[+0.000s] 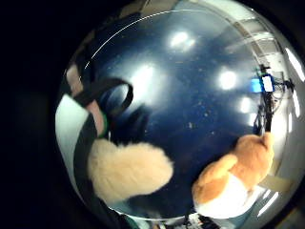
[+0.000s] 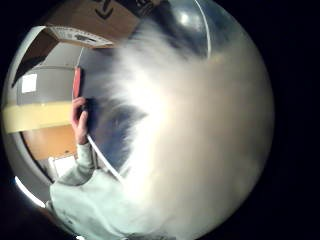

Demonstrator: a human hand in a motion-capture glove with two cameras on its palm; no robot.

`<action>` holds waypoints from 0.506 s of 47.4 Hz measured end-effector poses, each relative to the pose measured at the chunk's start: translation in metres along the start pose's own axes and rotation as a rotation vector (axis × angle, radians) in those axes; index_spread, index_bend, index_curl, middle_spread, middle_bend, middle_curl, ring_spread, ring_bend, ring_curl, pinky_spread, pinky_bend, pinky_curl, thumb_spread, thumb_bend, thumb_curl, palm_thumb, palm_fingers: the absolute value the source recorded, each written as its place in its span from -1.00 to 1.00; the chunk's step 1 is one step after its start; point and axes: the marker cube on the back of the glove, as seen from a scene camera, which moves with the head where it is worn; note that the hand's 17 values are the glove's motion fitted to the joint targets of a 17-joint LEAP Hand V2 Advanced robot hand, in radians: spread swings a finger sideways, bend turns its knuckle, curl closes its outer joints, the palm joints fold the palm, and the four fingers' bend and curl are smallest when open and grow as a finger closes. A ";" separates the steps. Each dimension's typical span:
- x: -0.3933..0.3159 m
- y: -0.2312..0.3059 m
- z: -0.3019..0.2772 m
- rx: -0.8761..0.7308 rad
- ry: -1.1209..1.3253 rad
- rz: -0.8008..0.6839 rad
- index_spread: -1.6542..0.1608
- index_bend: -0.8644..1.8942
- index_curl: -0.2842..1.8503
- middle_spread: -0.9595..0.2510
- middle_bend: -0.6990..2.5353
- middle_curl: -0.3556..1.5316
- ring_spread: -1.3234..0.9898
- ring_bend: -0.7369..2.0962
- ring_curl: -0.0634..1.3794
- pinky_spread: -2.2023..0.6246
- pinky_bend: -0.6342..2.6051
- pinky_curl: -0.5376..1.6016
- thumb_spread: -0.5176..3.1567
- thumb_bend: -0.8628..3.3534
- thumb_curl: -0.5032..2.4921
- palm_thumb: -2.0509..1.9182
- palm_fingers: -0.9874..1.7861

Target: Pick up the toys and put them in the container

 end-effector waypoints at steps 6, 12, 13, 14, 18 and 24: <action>-0.010 0.007 -0.033 -0.255 -0.173 0.055 0.51 -0.18 -0.17 0.38 -0.05 -0.13 -0.09 0.26 -0.16 0.34 -0.03 -0.14 -0.06 -0.52 -0.34 0.25 0.60; -0.004 0.020 -0.075 -0.287 -0.071 0.116 0.50 -0.13 -0.10 0.37 0.00 -0.08 -0.10 0.30 -0.12 0.32 0.00 -0.11 -0.11 -0.53 -0.31 0.27 0.55; -0.003 0.022 -0.084 -0.286 -0.071 0.120 0.50 -0.12 -0.09 0.37 0.00 -0.07 -0.10 0.31 -0.11 0.32 0.00 -0.10 -0.12 -0.53 -0.31 0.27 0.56; -0.002 0.025 -0.092 -0.285 -0.072 0.123 0.50 -0.12 -0.08 0.37 0.01 -0.06 -0.10 0.31 -0.11 0.32 0.00 -0.10 -0.12 -0.53 -0.30 0.27 0.55; 0.013 0.029 -0.125 -0.260 -0.039 0.144 0.50 -0.10 -0.03 0.37 0.03 -0.04 -0.11 0.33 -0.10 0.32 0.01 -0.09 -0.14 -0.54 -0.29 0.28 0.53; 0.026 0.030 -0.190 -0.144 0.050 0.116 0.50 -0.09 0.03 0.36 0.04 -0.01 -0.11 0.35 -0.08 0.31 0.02 -0.07 -0.17 -0.55 -0.26 0.29 0.50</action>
